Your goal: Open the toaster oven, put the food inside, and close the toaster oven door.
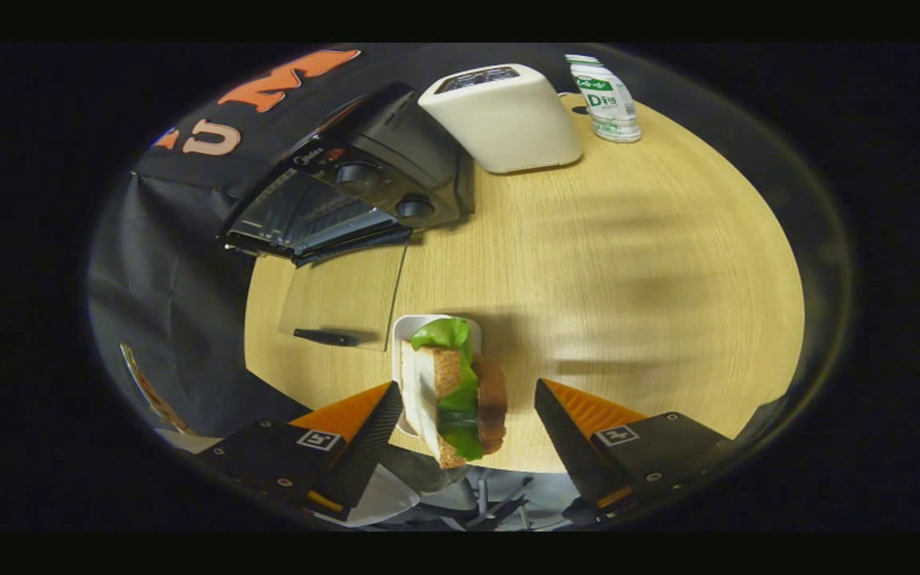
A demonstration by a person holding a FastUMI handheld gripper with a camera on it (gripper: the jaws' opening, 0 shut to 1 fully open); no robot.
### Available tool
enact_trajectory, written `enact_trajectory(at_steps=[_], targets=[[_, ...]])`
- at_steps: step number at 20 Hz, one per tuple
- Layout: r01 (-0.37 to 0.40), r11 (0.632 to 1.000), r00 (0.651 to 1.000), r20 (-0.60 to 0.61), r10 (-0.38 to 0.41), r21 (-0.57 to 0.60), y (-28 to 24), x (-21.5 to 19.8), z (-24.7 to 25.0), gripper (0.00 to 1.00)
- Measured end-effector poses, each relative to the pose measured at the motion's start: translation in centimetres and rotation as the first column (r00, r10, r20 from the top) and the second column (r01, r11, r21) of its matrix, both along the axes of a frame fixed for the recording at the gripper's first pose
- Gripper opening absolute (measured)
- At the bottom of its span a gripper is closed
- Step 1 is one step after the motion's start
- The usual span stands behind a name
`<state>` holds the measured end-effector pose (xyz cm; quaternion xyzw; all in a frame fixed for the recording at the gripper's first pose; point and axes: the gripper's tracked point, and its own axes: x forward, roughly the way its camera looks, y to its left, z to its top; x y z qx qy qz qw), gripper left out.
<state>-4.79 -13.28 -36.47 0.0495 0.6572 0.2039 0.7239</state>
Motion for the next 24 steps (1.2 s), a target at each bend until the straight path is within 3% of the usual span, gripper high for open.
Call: enact_trajectory(at_steps=[2, 10, 13, 18, 21, 24], targets=[[-0.013, 1.0, 1.0, -0.016, 0.013, -0.002, 0.1, -0.4, -0.4, 0.93], [0.039, 0.997, 0.999, -0.006, -0.039, 0.064, 2.1, -0.8, 0.5, 0.37], [0.06, 0.995, 0.998, 0.005, -0.06, 0.077, 2.4, -1.3, 1.7, 0.32], [0.087, 0.991, 0.994, 0.051, -0.092, 0.1, 2.7, -1.1, 4.9, 0.32], [0.165, 0.98, 0.979, 0.1, -0.176, 0.113, 2.2, -0.1, 6.5, 0.32], [0.252, 0.945, 0.942, 0.169, -0.288, 0.207, 3.4, 1.1, 8.4, 0.32]])
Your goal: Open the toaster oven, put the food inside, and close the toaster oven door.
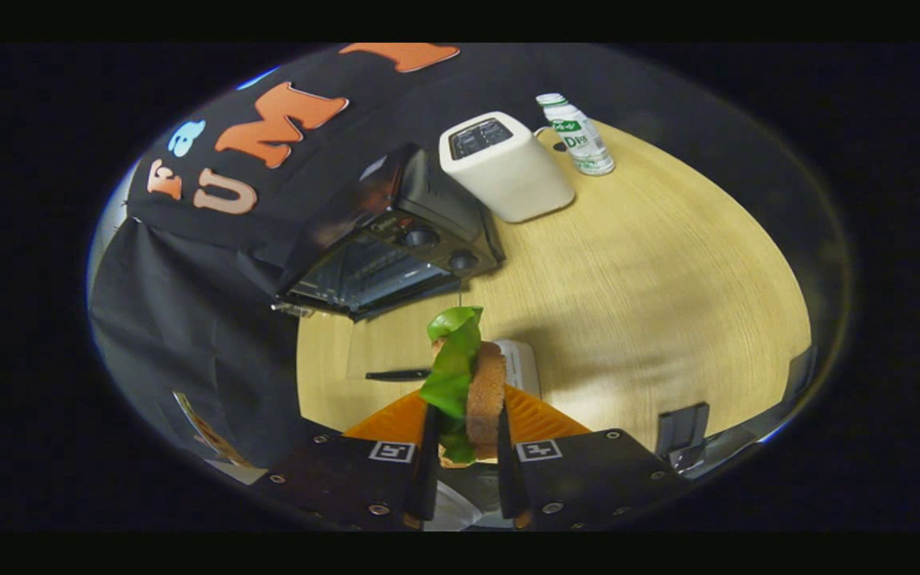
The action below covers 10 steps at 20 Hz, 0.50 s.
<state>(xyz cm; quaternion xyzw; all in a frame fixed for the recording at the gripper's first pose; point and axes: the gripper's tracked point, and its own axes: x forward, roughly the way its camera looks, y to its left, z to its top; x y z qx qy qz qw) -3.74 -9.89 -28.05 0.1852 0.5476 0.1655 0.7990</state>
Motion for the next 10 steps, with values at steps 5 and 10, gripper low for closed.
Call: enact_trajectory(at_steps=[5, 10], targets=[[0.166, 0.973, 0.978, 0.097, -0.183, 0.163, 3.7, 0.9, 1.3, 0.32], [0.297, 0.899, 0.935, 0.092, -0.342, 0.321, 9.2, 2.3, -1.9, 0.32]])
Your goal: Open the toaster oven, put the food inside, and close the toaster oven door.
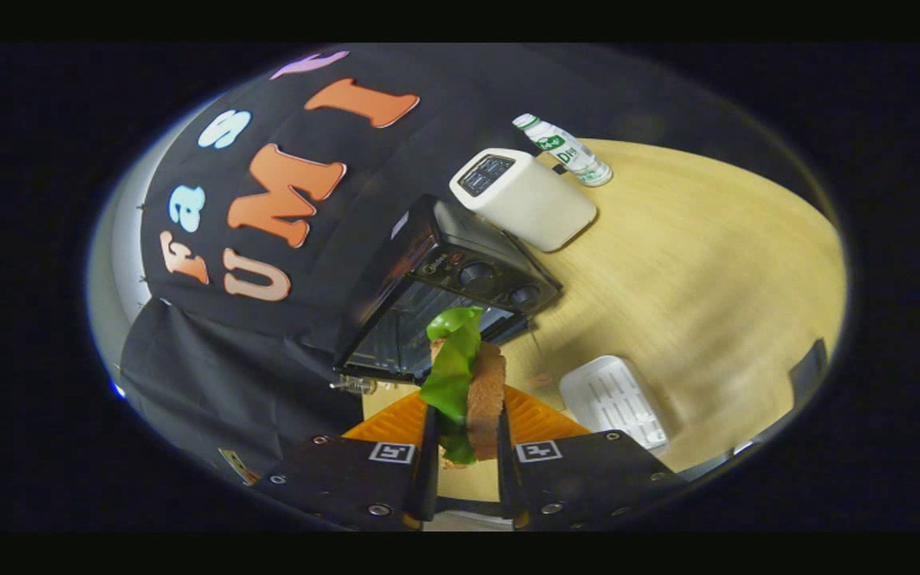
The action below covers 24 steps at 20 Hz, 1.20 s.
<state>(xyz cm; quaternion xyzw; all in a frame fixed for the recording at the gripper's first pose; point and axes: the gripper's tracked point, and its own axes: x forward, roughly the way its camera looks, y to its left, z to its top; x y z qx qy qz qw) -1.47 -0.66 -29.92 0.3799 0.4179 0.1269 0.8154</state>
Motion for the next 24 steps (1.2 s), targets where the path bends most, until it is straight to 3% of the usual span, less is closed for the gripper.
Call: enact_trajectory(at_steps=[7, 16, 24], targets=[[0.18, 0.961, 0.983, -0.01, -0.182, 0.209, 7.7, 2.9, -4.1, 0.31], [0.366, 0.891, 0.922, 0.027, -0.387, 0.267, 13.1, 8.8, -6.1, 0.32], [0.458, 0.836, 0.872, 0.027, -0.488, 0.301, 15.8, 13.0, -6.2, 0.32]])
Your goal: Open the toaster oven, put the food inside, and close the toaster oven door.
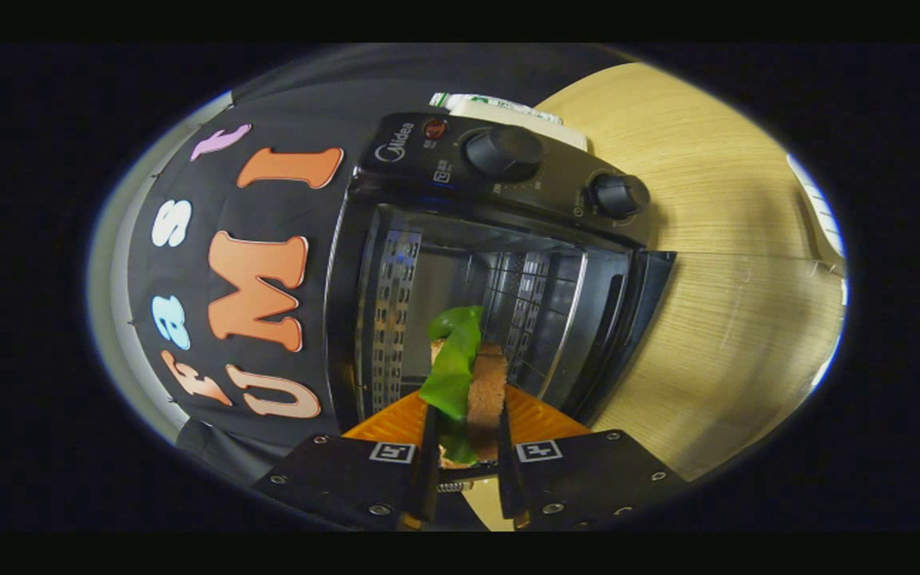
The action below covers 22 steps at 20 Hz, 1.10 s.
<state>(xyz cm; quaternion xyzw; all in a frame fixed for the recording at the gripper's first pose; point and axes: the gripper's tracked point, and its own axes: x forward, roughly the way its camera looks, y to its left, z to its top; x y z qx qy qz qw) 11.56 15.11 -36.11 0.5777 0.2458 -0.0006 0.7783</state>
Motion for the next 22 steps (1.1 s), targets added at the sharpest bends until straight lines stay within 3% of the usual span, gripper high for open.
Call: enact_trajectory(at_steps=[4, 9, 12, 15, 16, 19, 22], targets=[[0.01, 1.0, 1.0, 0.016, -0.01, -0.004, 1.5, 1.3, 0.2, 0.31], [0.084, 0.995, 0.996, -0.02, -0.085, -0.052, 0.9, 0.8, -0.7, 0.43], [0.201, 0.979, 0.979, -0.039, -0.203, -0.046, -0.9, 0.1, -0.5, 0.71], [0.285, 0.945, 0.948, -0.096, -0.302, -0.158, -3.2, -1.1, -1.2, 0.89], [0.278, 0.944, 0.947, -0.112, -0.3, -0.18, -2.9, -1.3, -1.3, 0.98], [0.281, 0.948, 0.93, -0.202, -0.308, -0.149, -2.2, -1.8, -2.2, 0.98], [0.2, 0.958, 0.953, -0.186, -0.239, -0.205, -1.2, -2.0, -2.2, 0.98]])
